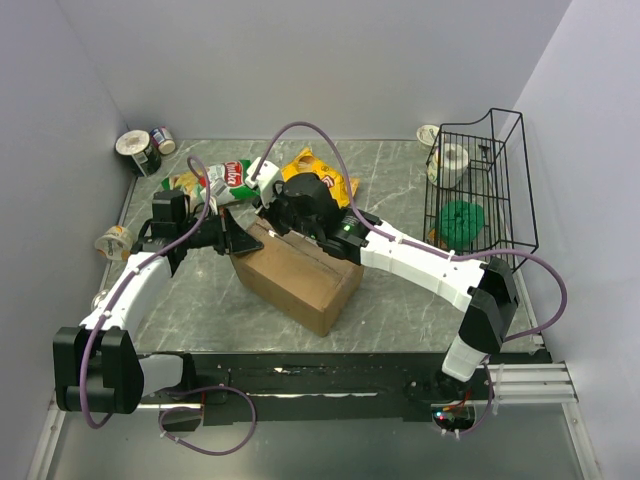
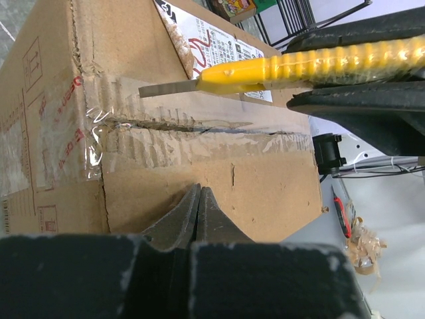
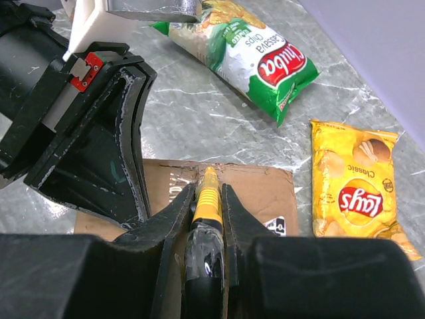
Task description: Unpack the express box
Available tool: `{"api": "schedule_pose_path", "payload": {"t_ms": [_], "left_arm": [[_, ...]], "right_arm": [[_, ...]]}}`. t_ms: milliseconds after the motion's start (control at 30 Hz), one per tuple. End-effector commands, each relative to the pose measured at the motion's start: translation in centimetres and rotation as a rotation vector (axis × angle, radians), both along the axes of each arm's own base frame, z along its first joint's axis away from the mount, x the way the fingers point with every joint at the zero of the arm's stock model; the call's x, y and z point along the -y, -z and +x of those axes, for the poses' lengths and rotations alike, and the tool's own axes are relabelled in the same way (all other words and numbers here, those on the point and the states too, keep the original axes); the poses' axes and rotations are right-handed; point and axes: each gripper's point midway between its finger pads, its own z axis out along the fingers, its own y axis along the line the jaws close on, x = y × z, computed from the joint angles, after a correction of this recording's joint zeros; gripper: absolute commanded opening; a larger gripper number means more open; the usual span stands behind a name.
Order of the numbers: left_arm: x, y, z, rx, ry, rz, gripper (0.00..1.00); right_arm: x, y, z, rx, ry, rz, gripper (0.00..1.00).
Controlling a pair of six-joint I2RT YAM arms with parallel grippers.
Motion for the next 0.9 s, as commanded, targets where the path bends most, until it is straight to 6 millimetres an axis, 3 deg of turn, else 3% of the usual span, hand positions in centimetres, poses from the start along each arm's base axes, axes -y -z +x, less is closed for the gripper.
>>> {"api": "schedule_pose_path", "payload": {"t_ms": [0, 433, 667, 867], "left_arm": [[-0.4, 2.3, -0.2, -0.064, -0.040, 0.045, 0.01], [-0.5, 2.6, -0.2, -0.067, -0.044, 0.050, 0.01], [-0.5, 2.7, -0.2, -0.069, -0.048, 0.050, 0.01], [-0.5, 2.7, -0.1, -0.069, -0.049, 0.048, 0.01]], "right_arm": [[0.0, -3.8, 0.2, 0.059, 0.003, 0.075, 0.00], [0.1, -2.6, -0.7, 0.006, -0.010, 0.062, 0.00], [0.2, -3.0, -1.0, -0.012, -0.016, 0.075, 0.00], [0.6, -1.7, -0.9, -0.015, 0.001, 0.033, 0.00]]}}
